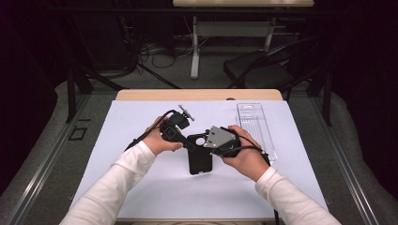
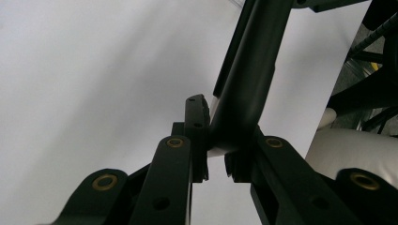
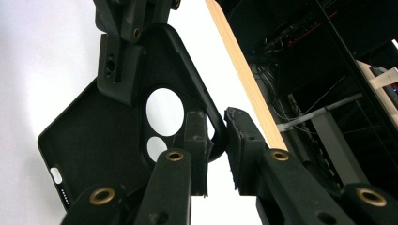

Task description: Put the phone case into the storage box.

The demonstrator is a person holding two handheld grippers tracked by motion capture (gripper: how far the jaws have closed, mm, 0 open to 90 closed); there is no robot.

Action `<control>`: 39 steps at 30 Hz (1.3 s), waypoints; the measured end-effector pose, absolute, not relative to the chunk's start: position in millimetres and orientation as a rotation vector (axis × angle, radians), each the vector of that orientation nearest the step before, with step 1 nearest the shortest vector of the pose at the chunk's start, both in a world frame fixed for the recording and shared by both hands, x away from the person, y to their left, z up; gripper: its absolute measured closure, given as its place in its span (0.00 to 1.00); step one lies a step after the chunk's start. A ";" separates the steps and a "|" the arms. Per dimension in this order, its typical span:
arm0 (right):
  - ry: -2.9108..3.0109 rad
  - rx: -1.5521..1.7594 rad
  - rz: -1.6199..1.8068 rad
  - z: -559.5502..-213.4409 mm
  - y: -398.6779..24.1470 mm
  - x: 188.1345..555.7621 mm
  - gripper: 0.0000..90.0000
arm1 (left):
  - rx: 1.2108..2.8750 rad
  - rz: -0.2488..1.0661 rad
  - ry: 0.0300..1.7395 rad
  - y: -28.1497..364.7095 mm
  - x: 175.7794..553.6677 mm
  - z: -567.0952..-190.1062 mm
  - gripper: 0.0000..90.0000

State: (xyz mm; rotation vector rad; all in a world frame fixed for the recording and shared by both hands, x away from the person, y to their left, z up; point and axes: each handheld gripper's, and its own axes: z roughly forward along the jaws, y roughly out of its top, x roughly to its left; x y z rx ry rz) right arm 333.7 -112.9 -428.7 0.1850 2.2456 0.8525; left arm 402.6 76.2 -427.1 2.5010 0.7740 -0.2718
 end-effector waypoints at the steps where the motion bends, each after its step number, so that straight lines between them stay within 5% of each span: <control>1: 2.244 0.182 0.850 -428.8 -112.7 333.6 0.88 | 2.502 -0.271 0.774 76.1 402.6 -427.1 0.90; 39: 2.233 0.217 0.869 -425.1 -116.7 335.3 0.91 | 2.466 -0.248 0.757 79.7 403.2 -422.8 0.84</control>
